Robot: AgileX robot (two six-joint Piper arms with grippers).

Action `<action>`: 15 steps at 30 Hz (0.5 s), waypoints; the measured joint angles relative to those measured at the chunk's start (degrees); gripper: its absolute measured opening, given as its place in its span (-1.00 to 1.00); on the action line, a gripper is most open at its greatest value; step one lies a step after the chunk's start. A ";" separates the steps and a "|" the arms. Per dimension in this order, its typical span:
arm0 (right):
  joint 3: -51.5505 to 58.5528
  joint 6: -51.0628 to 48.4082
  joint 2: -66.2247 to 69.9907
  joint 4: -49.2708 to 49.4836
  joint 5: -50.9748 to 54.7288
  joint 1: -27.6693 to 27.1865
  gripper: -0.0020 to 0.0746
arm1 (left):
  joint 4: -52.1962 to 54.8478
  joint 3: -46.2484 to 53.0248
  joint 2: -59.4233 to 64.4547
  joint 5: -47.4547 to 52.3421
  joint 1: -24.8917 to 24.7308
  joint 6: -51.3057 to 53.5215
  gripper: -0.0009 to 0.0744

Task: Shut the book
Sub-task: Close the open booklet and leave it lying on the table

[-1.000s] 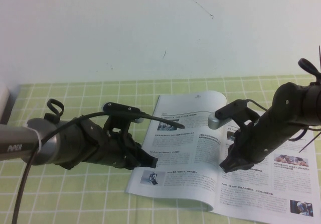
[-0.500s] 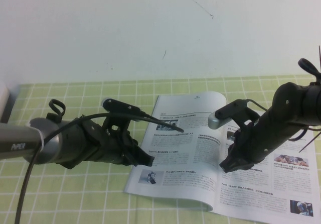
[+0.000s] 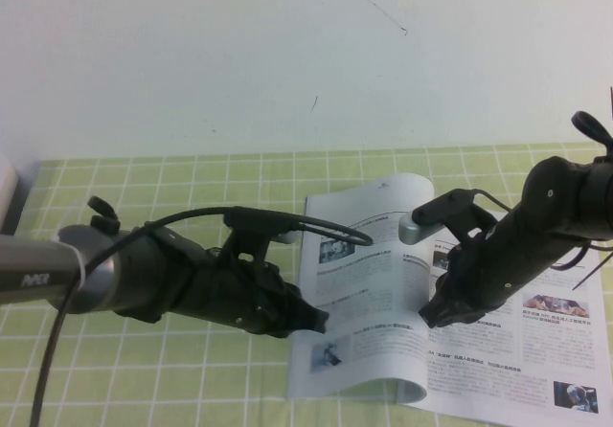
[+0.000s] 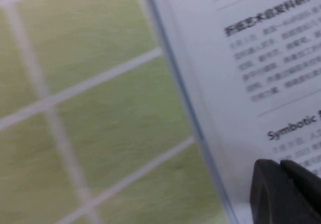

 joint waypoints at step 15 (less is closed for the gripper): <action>0.00 0.00 -0.37 0.69 0.00 -0.28 -0.95 | -26.71 -1.71 4.88 8.80 -9.58 27.30 -0.99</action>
